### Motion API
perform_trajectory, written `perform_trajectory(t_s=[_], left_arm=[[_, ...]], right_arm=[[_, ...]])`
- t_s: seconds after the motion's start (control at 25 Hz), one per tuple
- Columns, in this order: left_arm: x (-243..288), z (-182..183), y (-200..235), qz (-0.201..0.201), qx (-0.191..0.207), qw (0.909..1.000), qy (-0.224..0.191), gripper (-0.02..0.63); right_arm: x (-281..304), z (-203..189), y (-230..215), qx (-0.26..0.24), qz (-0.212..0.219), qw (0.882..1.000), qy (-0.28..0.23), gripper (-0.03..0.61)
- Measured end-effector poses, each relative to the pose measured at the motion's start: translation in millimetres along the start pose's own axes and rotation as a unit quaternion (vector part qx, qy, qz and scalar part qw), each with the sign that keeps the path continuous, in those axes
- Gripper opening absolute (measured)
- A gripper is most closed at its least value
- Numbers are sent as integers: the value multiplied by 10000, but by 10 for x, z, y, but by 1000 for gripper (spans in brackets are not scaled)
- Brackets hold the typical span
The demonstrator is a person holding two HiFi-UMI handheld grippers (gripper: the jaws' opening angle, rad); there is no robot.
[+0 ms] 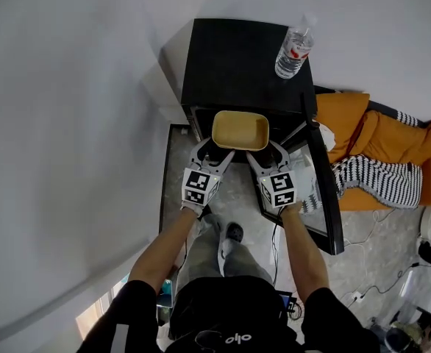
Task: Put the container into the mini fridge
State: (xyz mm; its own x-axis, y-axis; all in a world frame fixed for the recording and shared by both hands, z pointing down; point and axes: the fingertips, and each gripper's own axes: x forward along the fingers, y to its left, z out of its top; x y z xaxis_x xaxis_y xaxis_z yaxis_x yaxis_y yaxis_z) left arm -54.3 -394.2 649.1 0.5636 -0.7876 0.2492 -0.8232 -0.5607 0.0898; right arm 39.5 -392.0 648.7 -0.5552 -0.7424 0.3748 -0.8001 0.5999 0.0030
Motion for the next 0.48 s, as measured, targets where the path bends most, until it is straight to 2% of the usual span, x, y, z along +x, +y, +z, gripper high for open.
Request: perform_trajectory(t_s=[0.48], left_arm=[[475, -36, 278, -109, 131, 9998, -70, 295]], right_arm=[[423, -42, -314, 22, -212, 9997, -97, 275]])
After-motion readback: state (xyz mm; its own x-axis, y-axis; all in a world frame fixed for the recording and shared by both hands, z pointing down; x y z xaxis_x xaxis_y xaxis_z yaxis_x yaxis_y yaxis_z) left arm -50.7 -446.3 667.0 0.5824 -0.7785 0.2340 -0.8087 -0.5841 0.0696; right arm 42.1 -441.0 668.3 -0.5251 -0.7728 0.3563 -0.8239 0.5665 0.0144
